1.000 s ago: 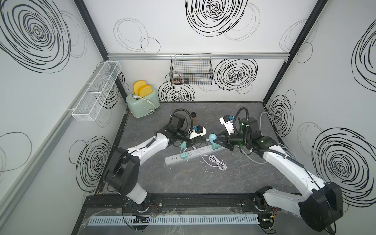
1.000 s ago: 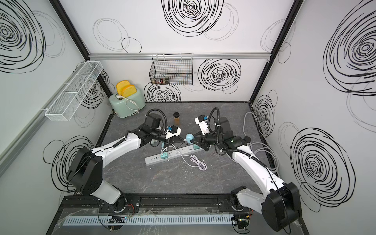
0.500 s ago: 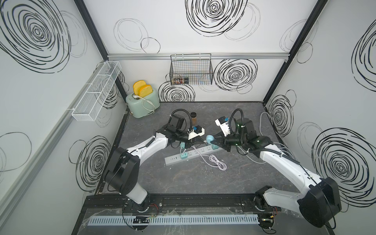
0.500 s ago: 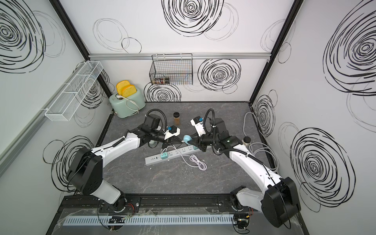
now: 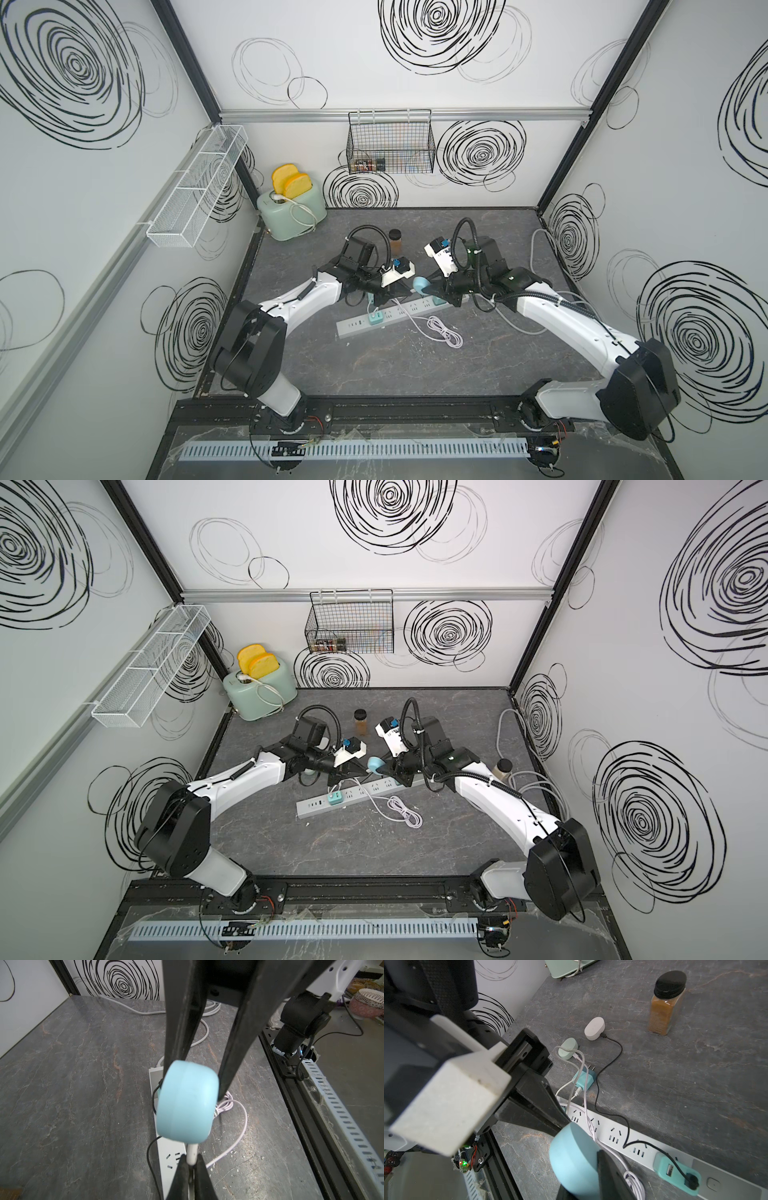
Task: Charge the bluetooth headset
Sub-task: Insert the charging cable into the bluetooth headset, then place the bluetooth headset at the center of the board.
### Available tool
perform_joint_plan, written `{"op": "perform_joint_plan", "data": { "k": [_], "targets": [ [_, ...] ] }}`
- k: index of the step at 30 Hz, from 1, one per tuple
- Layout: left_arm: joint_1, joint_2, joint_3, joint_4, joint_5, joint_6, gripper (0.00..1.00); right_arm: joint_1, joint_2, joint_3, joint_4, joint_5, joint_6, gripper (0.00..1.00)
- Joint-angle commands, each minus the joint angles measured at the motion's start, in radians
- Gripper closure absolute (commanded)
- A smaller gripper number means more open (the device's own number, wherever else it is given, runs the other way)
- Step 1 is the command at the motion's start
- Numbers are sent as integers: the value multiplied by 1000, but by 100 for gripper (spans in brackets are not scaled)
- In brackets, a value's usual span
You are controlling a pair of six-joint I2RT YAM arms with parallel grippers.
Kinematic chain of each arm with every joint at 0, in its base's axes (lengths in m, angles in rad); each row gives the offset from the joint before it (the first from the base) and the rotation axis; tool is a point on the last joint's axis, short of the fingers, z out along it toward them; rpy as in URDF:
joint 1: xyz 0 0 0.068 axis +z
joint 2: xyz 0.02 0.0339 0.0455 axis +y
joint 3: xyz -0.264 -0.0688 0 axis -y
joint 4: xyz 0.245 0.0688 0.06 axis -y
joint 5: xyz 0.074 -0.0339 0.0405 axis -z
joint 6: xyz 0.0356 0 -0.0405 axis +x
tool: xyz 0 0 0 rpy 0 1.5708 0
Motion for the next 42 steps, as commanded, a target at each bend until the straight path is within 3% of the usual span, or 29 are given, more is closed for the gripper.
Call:
{"op": "perform_joint_plan", "data": {
  "k": [1, 5, 6, 9, 12, 18, 23, 26, 33, 42],
  "targets": [
    [-35, -67, 32, 330, 201, -70, 100, 68, 54, -11, -75, -68, -26, 100],
    [-31, -78, 25, 374, 176, -113, 100, 52, 31, -12, -32, -7, 48, 100],
    [-30, -81, 19, 399, 157, -143, 95, 36, 22, -15, -13, -2, 63, 100],
    [-7, -90, -8, 489, 81, -269, 61, -68, -13, -38, 67, -50, 125, 100],
    [18, -102, -15, 524, -18, -369, 47, -198, -51, -108, 213, -127, 233, 100],
    [127, -106, -78, 755, -198, -759, 46, -334, -79, -175, 412, -116, 384, 100],
    [153, -155, -122, 729, -436, -912, 44, -443, -25, -182, 527, 39, 576, 100],
    [181, -173, -149, 718, -518, -1016, 44, -501, 21, -193, 600, 111, 675, 100],
    [197, -220, -187, 642, -635, -1034, 43, -595, 60, -218, 713, 139, 810, 100],
    [193, -213, -262, 587, -660, -1009, 44, -593, 210, -187, 695, 97, 810, 100]
  ]
}}
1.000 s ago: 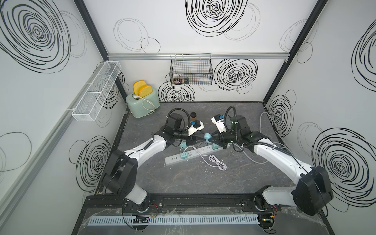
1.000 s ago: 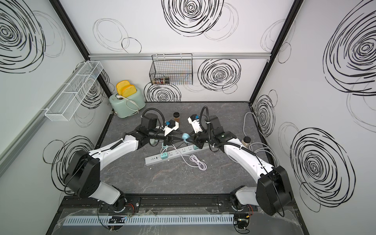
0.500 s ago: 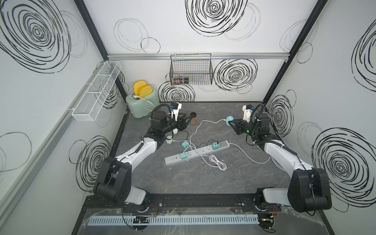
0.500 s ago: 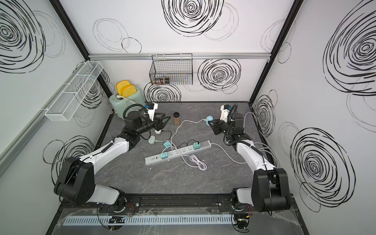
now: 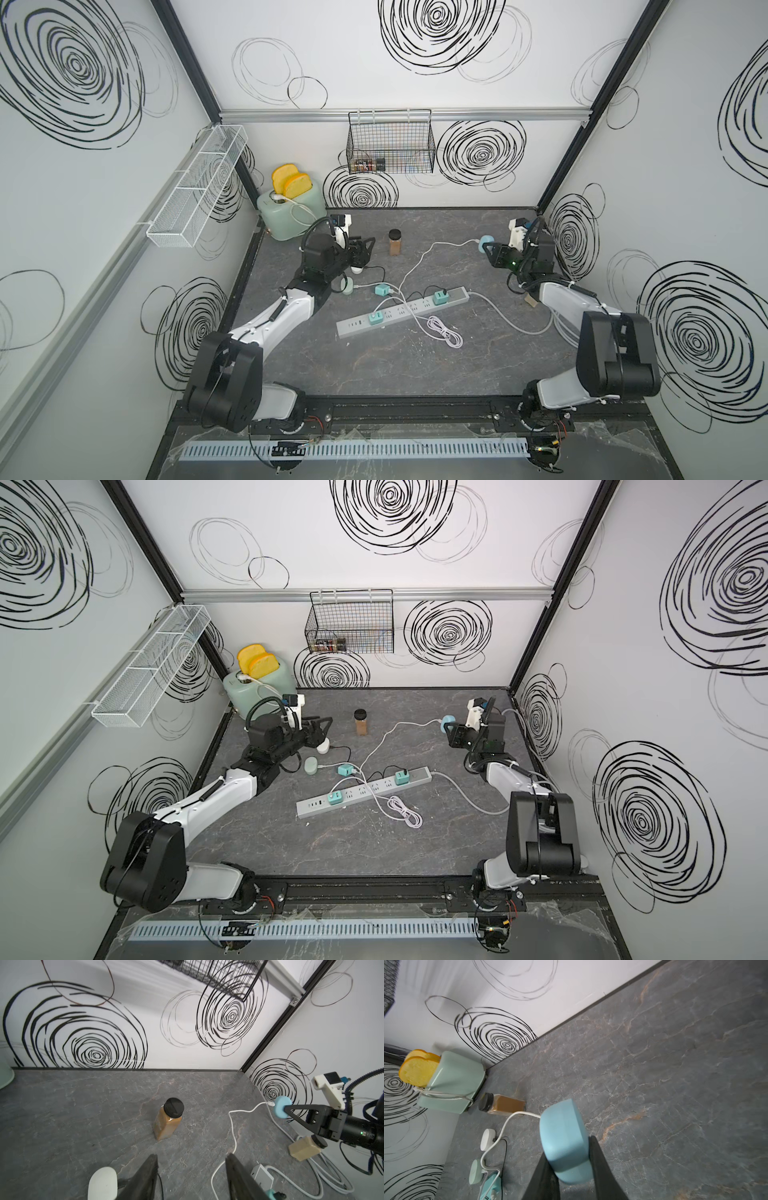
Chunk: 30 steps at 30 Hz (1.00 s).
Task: Charge the bluetooth headset
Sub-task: Place the bluetooth headset at the center of the board.
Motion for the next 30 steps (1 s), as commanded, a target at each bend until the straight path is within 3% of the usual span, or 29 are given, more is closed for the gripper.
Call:
{"op": "perform_joint_plan", "data": {
  "k": [1, 3, 7, 10, 14, 22, 24, 27, 30],
  "targets": [
    [-5, -15, -49, 8, -22, -6, 44, 5, 40, 18, 37, -16, 30, 100],
    [-14, -24, -64, 5, -19, 2, 43, 5, 54, 14, 33, -17, 36, 100],
    [-53, -49, -64, -89, -125, -36, 43, 13, 73, 13, -2, -10, 47, 96],
    [-59, -50, -39, -172, -117, -110, 43, 20, 99, 20, -42, -11, 53, 94],
    [-58, -107, -29, -273, -139, -123, 45, 18, 153, 47, -118, -16, 79, 92],
    [-11, -168, 60, -475, -78, 31, 43, 2, 270, 90, -196, -99, 141, 83],
    [0, -167, 76, -504, -56, 88, 41, -3, 287, 98, -209, -111, 154, 73],
    [25, -167, 86, -519, -8, 191, 38, -8, 263, 98, -219, -102, 166, 49],
    [79, -155, 102, -527, 27, 288, 31, -11, 169, 71, -230, -69, 183, 37]
  ]
}}
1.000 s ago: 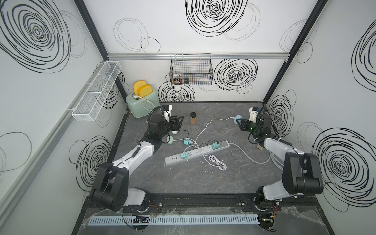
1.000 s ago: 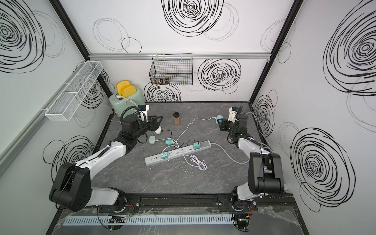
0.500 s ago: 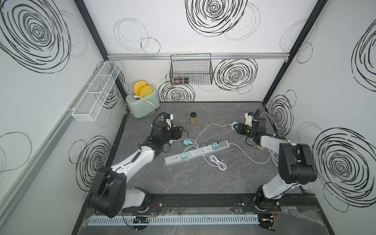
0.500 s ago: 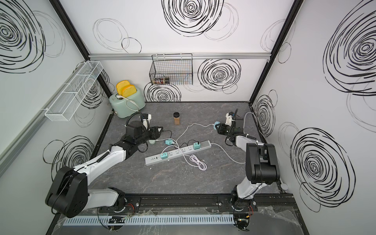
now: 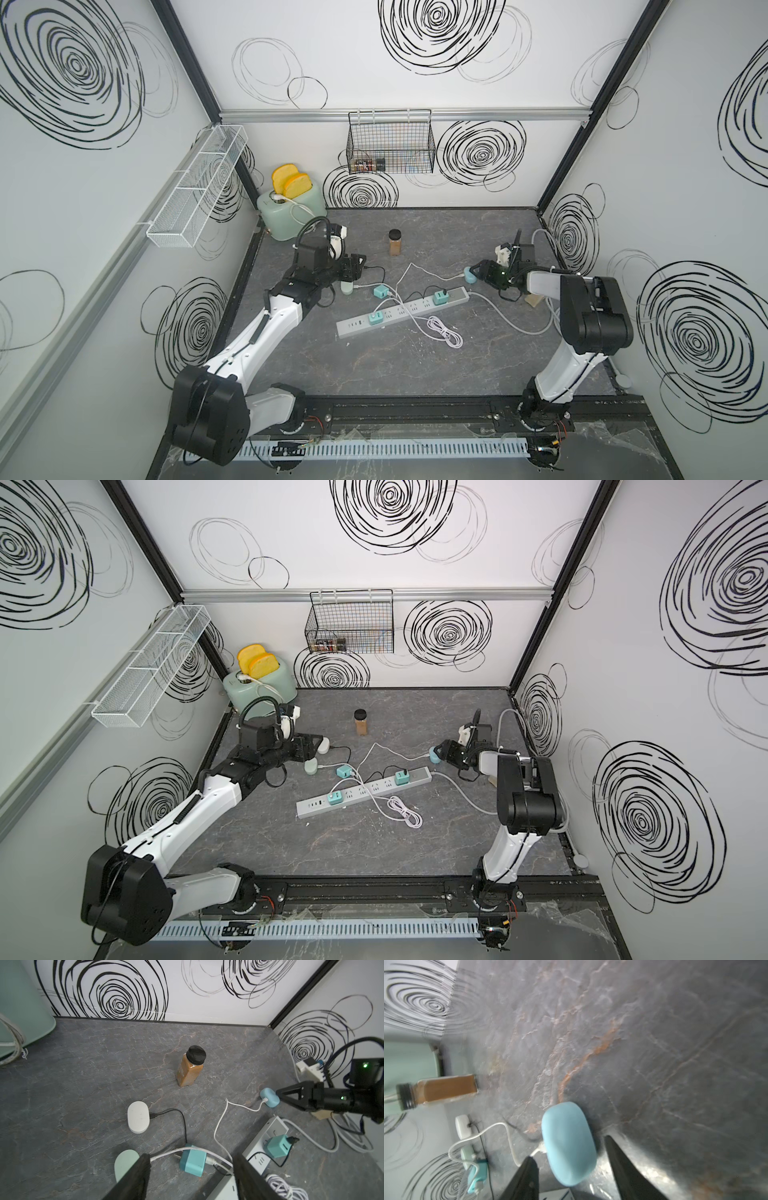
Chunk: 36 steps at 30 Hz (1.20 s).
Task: Charge the bluetooth headset
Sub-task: Place the bluetooth headset at the center of the board.
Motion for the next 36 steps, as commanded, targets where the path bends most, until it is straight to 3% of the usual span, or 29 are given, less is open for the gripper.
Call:
{"op": "perform_joint_plan", "data": {
  "k": [1, 4, 8, 11, 13, 16, 21, 30, 36],
  "targets": [
    [68, 12, 62, -53, 60, 193, 31, -8, -145, -20, -27, 32, 37, 35],
    [143, 36, 85, -55, 169, 416, 33, -14, -307, -113, -8, 47, 65, 33],
    [179, 51, 65, -41, 211, 724, 43, -11, -475, -261, 98, -39, 147, 35],
    [153, 35, 10, 31, 265, 808, 47, -4, -517, -325, 141, -103, 182, 38],
    [103, 4, -44, 65, 306, 938, 48, -5, -507, -328, 126, -146, 188, 40],
    [-14, -10, -111, 96, 202, 1134, 45, -8, -484, -317, 119, -206, 194, 42],
    [-76, 85, -76, 131, 120, 1175, 49, -10, -504, -309, 126, -217, 198, 42],
    [-126, 179, -97, 129, 134, 1331, 45, -46, -488, -328, 150, -254, 196, 42],
    [-178, 244, -100, 95, 88, 1405, 54, -68, -480, -333, 161, -273, 202, 42]
  ]
}}
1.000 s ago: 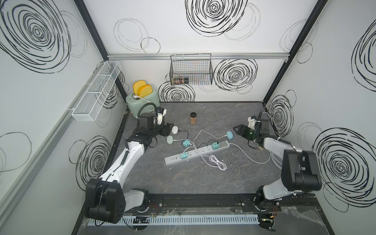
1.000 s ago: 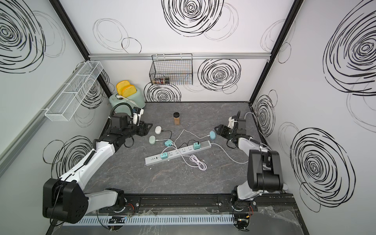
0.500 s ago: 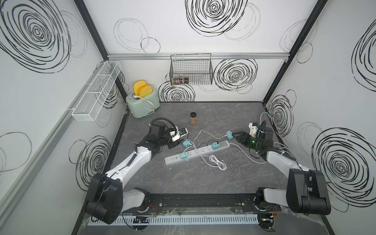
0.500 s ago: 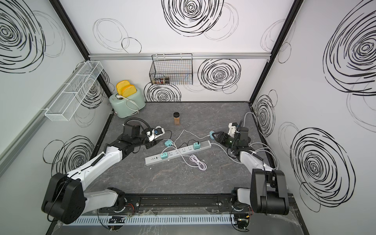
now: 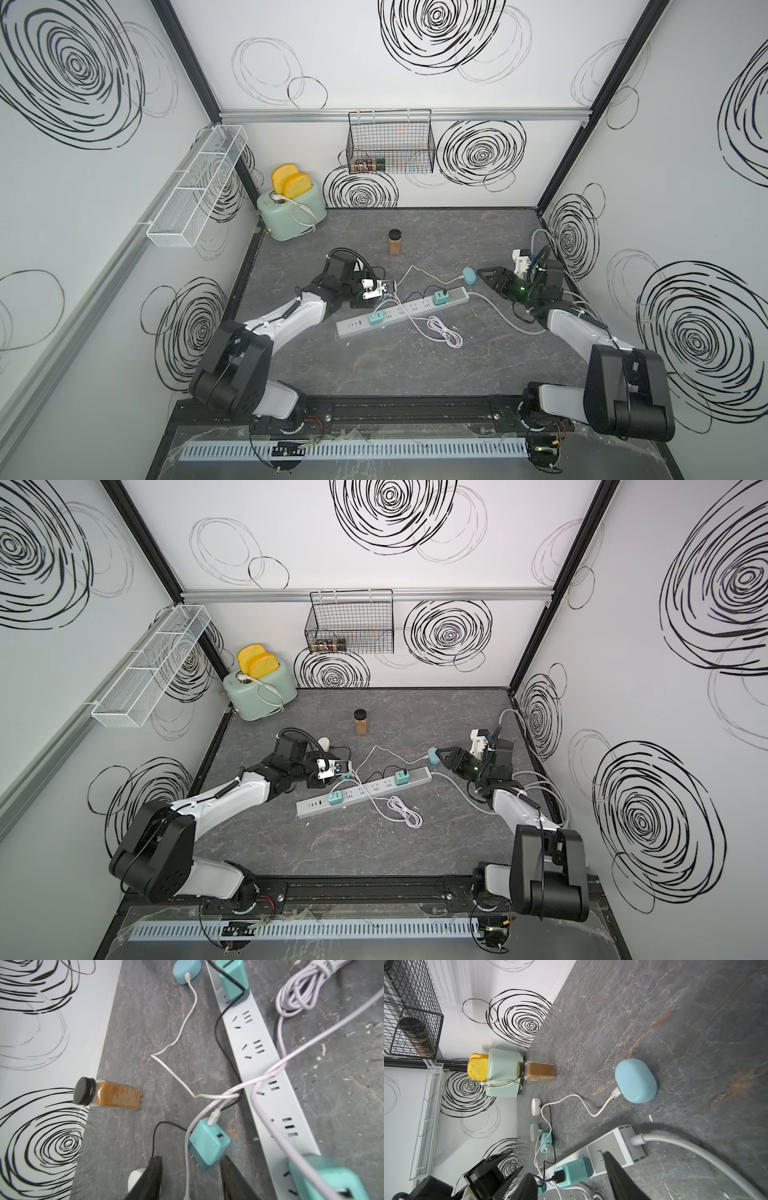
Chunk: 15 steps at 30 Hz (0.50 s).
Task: Charge the bluetooth headset
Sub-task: Place the bluetooth headset at the center of the board.
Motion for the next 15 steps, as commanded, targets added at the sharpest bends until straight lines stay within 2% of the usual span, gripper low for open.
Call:
{"op": "perform_joint_plan", "data": {
  "k": [1, 4, 12, 15],
  "targets": [
    [-16, 39, 1, -2, -32, 85, 56, -13, 7, -11, 34, -33, 19, 42],
    [-20, 68, 16, -29, -45, 104, 62, -20, 10, -16, 44, -39, 26, 42],
    [-23, 121, 54, -67, -73, 136, 64, -41, 9, -22, 51, -57, 28, 42],
    [-29, 154, 87, -109, -80, 145, 69, -50, 8, -25, 56, -65, 30, 42]
  ]
}}
